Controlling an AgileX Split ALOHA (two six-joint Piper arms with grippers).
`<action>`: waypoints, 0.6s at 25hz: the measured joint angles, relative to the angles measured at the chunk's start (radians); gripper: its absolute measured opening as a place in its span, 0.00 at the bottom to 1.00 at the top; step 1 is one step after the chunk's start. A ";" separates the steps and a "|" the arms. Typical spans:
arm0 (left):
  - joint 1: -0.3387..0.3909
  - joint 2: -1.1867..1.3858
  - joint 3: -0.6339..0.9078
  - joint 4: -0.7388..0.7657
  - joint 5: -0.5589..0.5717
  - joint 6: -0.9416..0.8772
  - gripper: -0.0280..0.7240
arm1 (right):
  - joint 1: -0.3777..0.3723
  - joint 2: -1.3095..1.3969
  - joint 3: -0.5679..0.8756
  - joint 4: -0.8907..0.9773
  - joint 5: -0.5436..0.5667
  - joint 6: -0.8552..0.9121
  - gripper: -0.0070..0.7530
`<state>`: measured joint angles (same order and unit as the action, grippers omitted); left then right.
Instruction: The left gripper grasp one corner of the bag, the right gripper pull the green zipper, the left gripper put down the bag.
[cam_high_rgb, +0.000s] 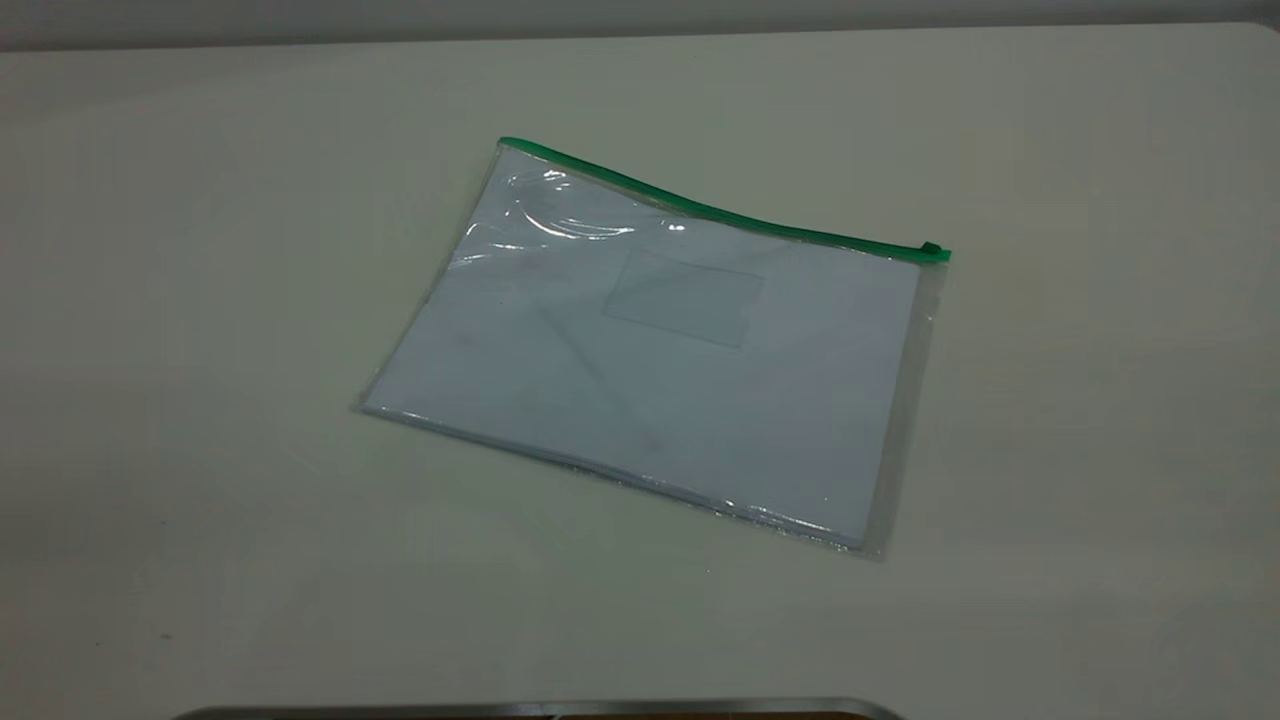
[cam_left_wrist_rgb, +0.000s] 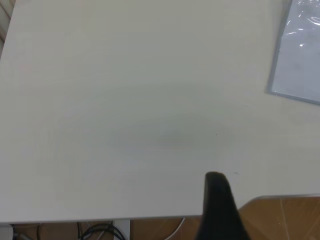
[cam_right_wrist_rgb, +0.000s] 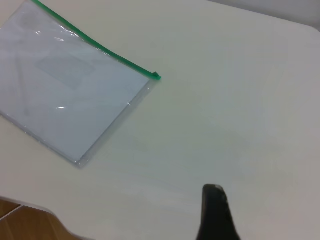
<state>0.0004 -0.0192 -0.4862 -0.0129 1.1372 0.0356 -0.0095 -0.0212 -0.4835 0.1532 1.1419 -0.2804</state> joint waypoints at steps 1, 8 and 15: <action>0.000 0.000 0.000 0.000 0.000 0.000 0.79 | 0.001 0.000 0.000 0.000 0.000 0.000 0.72; 0.000 0.000 0.000 0.000 0.000 0.000 0.79 | 0.030 0.000 0.000 -0.017 0.000 0.003 0.72; 0.000 0.000 0.000 0.000 0.000 0.000 0.79 | 0.030 0.000 0.001 -0.096 -0.005 0.125 0.72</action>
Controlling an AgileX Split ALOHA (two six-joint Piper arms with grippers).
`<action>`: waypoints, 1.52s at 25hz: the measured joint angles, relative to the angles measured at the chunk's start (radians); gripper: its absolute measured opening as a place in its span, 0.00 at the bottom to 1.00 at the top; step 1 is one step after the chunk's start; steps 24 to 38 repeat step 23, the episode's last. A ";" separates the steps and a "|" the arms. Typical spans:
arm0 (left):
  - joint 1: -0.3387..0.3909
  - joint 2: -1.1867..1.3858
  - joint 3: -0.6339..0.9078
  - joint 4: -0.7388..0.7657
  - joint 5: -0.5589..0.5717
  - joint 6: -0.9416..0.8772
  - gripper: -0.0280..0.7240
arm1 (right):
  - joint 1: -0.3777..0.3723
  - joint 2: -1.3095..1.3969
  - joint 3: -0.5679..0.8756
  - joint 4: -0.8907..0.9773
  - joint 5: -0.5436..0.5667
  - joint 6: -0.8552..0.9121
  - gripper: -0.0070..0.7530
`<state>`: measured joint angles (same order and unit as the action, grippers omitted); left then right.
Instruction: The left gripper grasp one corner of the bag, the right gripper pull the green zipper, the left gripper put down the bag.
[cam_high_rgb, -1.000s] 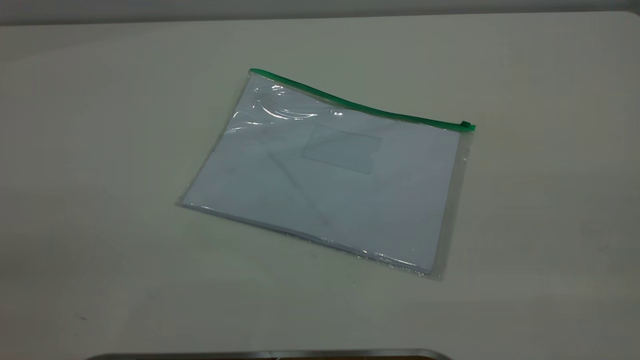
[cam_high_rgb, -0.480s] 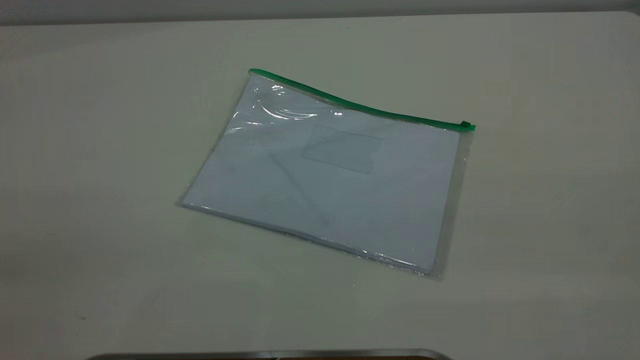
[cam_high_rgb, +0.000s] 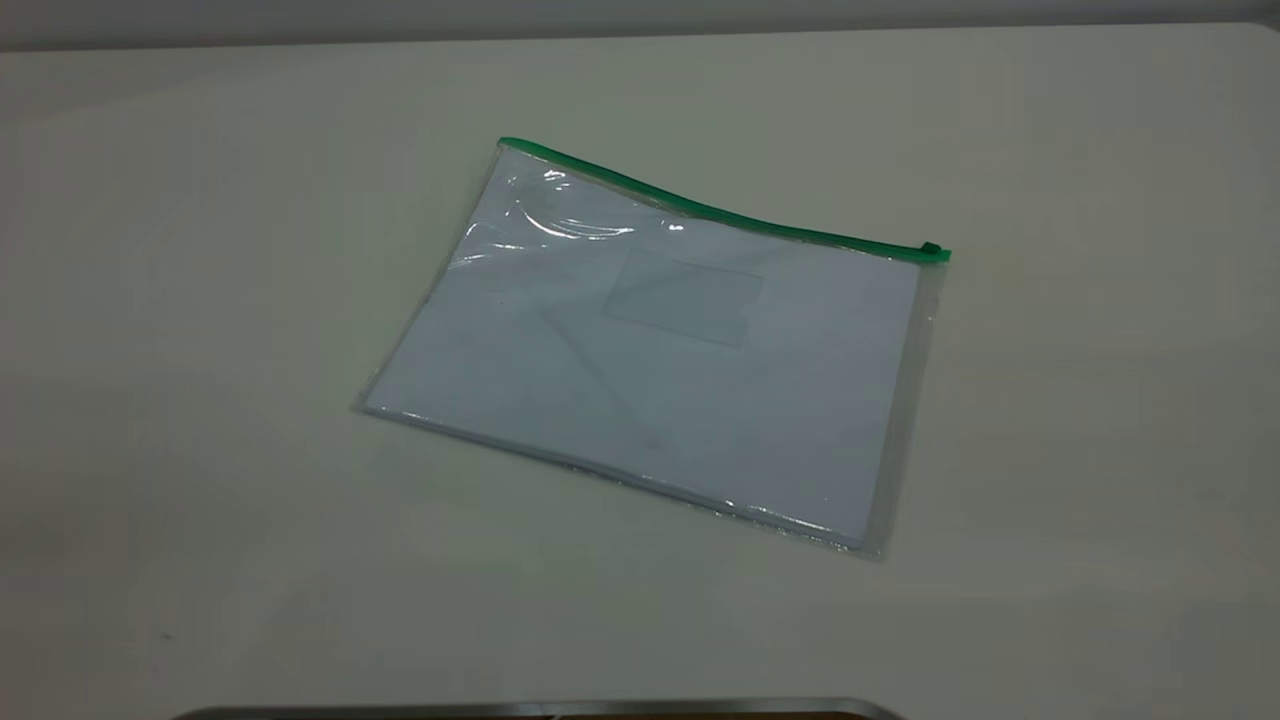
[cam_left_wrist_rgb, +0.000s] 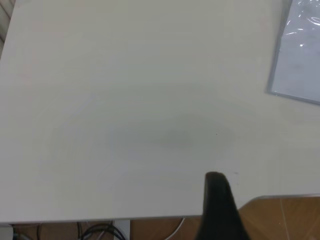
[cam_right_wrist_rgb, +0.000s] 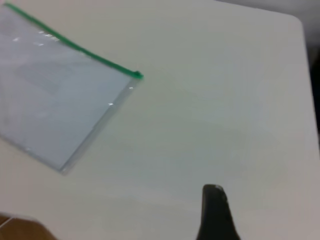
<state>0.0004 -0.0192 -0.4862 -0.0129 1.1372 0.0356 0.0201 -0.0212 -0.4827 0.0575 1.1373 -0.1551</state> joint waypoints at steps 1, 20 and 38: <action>0.000 0.000 0.000 0.000 0.000 0.000 0.79 | 0.000 0.000 0.000 -0.014 0.000 0.020 0.72; 0.000 -0.001 0.000 0.000 0.000 0.000 0.79 | 0.000 0.000 0.000 -0.036 -0.002 0.056 0.72; 0.000 -0.001 0.000 0.000 0.000 0.000 0.79 | 0.000 0.000 0.000 -0.036 -0.002 0.056 0.72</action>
